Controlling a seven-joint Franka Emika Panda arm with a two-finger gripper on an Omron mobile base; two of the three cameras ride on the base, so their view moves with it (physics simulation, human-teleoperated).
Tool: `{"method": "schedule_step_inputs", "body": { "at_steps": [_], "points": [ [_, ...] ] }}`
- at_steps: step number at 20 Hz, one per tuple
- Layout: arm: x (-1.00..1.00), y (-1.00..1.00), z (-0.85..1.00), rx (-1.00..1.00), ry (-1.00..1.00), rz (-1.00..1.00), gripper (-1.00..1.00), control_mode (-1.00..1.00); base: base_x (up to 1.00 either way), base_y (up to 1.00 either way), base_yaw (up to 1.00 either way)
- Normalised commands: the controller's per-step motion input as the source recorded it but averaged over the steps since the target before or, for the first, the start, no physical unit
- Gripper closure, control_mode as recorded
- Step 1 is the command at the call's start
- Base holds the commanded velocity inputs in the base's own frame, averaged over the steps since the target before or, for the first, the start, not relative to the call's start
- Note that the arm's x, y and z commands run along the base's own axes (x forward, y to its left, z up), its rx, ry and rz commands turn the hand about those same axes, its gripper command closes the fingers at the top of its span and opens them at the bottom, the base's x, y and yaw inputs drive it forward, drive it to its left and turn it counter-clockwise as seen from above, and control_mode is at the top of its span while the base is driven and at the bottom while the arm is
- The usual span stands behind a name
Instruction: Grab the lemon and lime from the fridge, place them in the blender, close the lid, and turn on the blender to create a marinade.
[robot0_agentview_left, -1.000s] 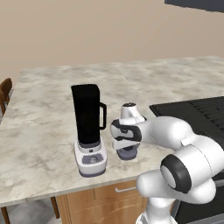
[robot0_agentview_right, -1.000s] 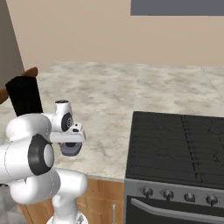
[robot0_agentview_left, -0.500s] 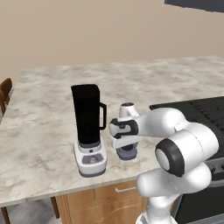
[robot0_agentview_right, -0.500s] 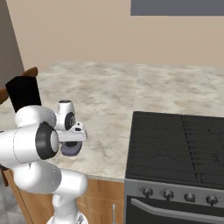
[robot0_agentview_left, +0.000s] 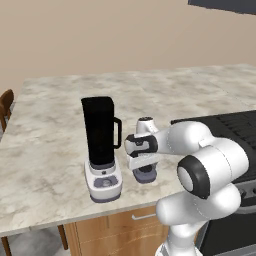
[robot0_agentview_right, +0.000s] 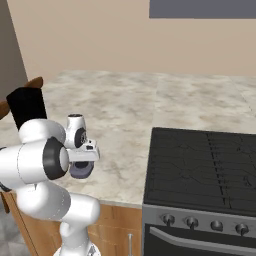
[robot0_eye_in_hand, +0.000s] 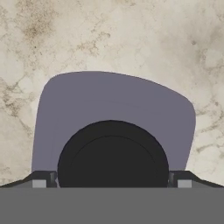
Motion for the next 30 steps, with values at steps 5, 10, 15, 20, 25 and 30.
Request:
{"method": "schedule_step_inputs", "body": {
  "at_steps": [5, 10, 15, 20, 25, 30],
  "points": [
    [0.00, 0.08, -0.36, 0.00, 0.00, 0.00, 1.00, -1.00, 0.00, 0.00, 0.00],
    [0.01, 0.16, -0.10, 0.00, -0.01, 0.00, 1.00, -1.00, 0.00, 0.00, 0.00],
    [0.00, 0.05, 0.04, 0.00, -0.01, 0.00, 1.00, -1.00, 0.00, 0.00, 0.00],
    [0.00, -0.02, 0.50, 0.04, -0.04, 0.00, 1.00, -1.00, 0.00, 0.00, 0.00],
    [-0.22, -0.19, 1.00, 0.06, -0.14, 0.00, 1.00, -1.00, 0.00, 0.00, 0.00],
    [-0.44, -0.10, 1.00, 0.04, -0.17, 0.00, 1.00, -1.00, 0.00, 0.00, 0.00]
  ]
}}
